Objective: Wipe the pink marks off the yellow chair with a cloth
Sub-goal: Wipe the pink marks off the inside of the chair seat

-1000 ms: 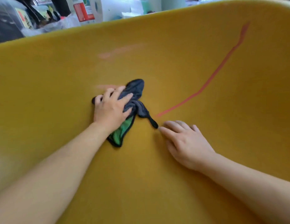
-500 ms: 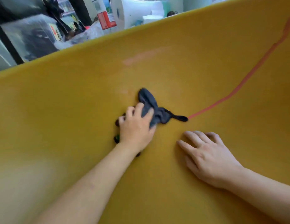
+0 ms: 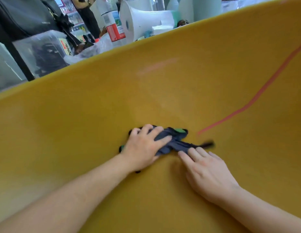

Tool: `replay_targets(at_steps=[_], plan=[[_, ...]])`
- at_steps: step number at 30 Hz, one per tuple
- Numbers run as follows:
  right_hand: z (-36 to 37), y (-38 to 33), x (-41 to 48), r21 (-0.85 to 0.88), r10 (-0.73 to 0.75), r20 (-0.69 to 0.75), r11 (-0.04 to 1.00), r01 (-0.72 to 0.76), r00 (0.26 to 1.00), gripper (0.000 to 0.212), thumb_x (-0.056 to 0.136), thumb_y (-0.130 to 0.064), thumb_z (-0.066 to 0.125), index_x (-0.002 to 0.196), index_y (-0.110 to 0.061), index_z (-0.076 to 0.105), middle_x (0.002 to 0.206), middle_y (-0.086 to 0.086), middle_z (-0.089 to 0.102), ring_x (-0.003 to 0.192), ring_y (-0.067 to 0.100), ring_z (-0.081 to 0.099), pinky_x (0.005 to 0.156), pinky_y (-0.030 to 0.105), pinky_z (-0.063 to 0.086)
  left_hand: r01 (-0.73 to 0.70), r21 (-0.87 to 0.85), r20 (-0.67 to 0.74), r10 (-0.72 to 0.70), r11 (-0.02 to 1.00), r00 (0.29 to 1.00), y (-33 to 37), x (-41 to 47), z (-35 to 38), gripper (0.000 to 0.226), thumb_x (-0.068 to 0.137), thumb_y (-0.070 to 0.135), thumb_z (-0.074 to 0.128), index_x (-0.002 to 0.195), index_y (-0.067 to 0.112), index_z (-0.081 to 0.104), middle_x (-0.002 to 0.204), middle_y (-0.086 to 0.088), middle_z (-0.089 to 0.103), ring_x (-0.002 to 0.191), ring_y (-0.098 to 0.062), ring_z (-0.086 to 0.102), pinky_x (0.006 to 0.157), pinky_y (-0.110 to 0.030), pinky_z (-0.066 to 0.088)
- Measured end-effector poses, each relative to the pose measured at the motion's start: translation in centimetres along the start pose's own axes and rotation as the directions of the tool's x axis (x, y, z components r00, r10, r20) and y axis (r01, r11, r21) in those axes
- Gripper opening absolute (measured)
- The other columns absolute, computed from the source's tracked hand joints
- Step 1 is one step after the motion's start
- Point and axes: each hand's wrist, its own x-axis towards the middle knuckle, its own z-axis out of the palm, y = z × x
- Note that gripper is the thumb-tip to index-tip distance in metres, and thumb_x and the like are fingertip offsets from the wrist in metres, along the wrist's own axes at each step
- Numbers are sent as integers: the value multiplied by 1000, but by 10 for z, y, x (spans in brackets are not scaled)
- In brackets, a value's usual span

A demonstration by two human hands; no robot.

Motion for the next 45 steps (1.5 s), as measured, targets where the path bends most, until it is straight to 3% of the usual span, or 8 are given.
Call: replay_targets(at_steps=[7,11,18,24,28,32,36,45], plan=[[3,-3,-5,57,-61,127,997,54,990,43,84,-28,39,122,-27,59,110,-2,63,96,19,57,72,34,40,708,-100,-287,-702,699,652,-90,83,-50,59,81,36,64,136,37,42,142,-7,36,118,-35,37,80,-47,37],[2,-11,-14,120,-137,299,987,105,945,51,92,-53,37,137,-33,50,146,-2,49,134,20,47,101,44,24,158,8,-118,-156,987,981,0,50,-1,60,68,45,73,124,37,55,131,-3,53,106,-29,51,73,-41,40],[-10,-19,-22,176,-114,369,983,51,922,54,88,-62,38,135,-37,51,145,-6,50,135,16,46,101,43,23,681,-52,-266,-668,730,695,-93,100,-60,66,79,30,68,138,33,39,143,-11,34,119,-38,36,83,-49,35],[-12,-25,-11,318,-16,372,942,-111,928,51,74,-37,41,124,-41,54,118,-25,65,109,0,64,88,29,33,221,162,-78,-211,962,974,-66,58,-26,62,69,27,77,127,29,56,134,-10,52,108,-34,49,73,-44,42],[-25,-35,26,306,145,273,924,-228,951,67,73,-29,42,138,-42,31,119,-24,61,102,8,65,74,29,50,718,-49,-202,-711,695,674,-96,86,-62,75,77,34,72,142,29,36,145,-10,33,118,-35,33,81,-48,38],[-42,-24,123,556,251,169,774,-303,953,92,88,-29,57,149,-40,-11,160,-9,-6,144,20,20,111,33,32,692,-238,-22,-716,682,698,-80,93,-68,73,87,51,53,148,32,19,152,-3,11,128,-30,18,96,-49,32],[-29,-53,209,573,272,34,783,-241,962,109,79,-52,67,150,-38,-14,162,2,-1,147,24,7,115,42,28,504,-762,151,-646,406,748,-126,86,-97,34,91,17,47,120,26,64,136,4,41,126,-17,37,104,-26,28],[-33,84,211,72,401,-472,905,-419,785,64,70,-16,59,134,-9,52,147,16,43,138,35,33,104,53,36,687,-198,-40,-706,699,707,-177,98,-105,42,97,38,28,125,21,53,129,-3,58,119,-26,50,99,-42,32]])
